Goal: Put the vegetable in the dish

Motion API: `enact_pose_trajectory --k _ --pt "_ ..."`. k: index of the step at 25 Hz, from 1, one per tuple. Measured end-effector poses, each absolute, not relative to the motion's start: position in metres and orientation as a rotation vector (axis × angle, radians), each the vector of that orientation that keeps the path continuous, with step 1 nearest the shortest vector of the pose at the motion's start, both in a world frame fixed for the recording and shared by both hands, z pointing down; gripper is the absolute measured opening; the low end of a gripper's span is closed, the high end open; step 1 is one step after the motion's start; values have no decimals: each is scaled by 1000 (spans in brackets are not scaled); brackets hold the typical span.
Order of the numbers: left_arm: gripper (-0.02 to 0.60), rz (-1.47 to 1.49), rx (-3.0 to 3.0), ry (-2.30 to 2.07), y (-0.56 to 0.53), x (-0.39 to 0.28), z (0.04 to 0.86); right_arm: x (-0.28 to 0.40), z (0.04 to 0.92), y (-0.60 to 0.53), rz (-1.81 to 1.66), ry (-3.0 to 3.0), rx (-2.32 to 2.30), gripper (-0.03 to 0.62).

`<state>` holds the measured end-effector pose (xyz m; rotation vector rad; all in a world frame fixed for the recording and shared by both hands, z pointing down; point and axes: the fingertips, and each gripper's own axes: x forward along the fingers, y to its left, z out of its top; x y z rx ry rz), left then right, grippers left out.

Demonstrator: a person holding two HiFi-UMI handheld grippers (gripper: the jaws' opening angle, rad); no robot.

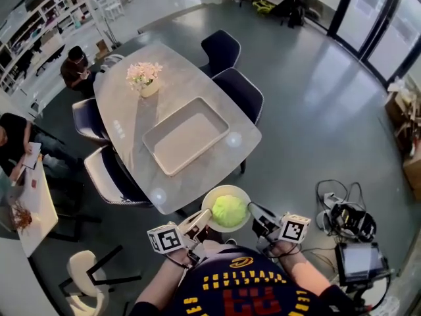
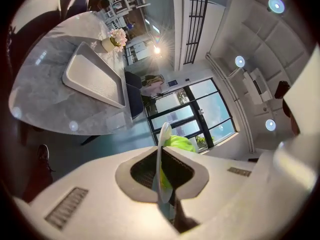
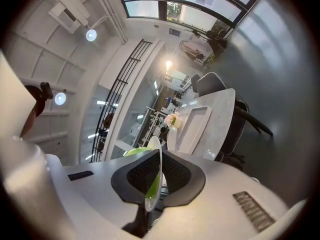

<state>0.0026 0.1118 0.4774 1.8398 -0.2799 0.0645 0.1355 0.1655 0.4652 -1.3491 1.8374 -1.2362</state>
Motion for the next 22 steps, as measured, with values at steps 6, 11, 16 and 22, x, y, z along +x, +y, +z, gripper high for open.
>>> enact_pose_trajectory --k 6,11,16,22 --pt "18 80 1852 -252 42 39 483 172 470 101 -1254 1807 -1402 17" --pt "18 68 1836 -259 -20 44 482 176 463 37 -1273 1816 -1399 17" --pt "18 47 1814 -280 -68 41 484 175 460 -18 -1290 1856 -1395 17" --pt "18 8 1809 -312 -108 35 484 168 464 -64 -1330 1892 -1355 17"
